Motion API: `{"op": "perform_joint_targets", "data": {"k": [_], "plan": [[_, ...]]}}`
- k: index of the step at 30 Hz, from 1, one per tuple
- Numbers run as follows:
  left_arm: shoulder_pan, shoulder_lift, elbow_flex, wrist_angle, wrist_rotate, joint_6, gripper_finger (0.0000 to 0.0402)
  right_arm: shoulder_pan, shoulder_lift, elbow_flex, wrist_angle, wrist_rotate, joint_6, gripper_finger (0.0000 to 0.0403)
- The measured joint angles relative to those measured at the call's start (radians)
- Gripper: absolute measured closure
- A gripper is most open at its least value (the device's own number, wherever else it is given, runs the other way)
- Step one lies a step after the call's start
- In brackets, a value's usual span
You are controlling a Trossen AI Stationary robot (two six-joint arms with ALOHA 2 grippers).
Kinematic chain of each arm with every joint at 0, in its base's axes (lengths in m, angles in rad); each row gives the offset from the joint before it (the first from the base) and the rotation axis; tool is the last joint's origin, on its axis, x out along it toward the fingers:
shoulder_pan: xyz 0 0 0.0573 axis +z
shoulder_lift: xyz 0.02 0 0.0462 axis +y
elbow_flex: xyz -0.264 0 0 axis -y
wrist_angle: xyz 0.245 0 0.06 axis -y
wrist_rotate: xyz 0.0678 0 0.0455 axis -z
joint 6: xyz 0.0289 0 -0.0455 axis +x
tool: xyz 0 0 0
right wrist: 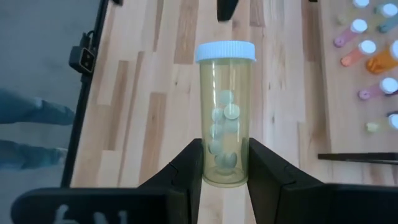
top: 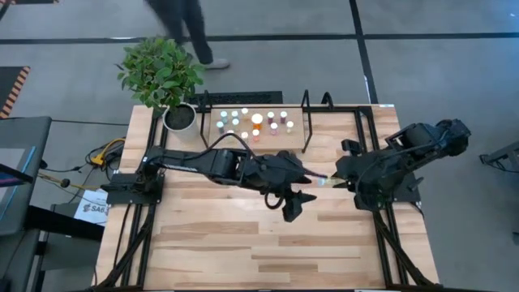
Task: Pick and place medicine bottles onto shelf by color
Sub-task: Put the yellow pill bottle on the shelf
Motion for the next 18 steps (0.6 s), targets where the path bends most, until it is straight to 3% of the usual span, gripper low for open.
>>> {"op": "perform_joint_targets", "data": {"k": [8, 18], "plan": [[-0.010, 0.000, 0.000, 0.017, -0.048, 0.179, 0.0171, -0.021, 0.021, 0.001, 0.053, 0.005, -0.096, 0.0290], [-0.011, -0.002, 0.000, 0.012, -0.133, 0.206, 0.0170, -0.032, 0.027, 0.000, 0.081, 0.009, -0.122, 0.0290]]}}
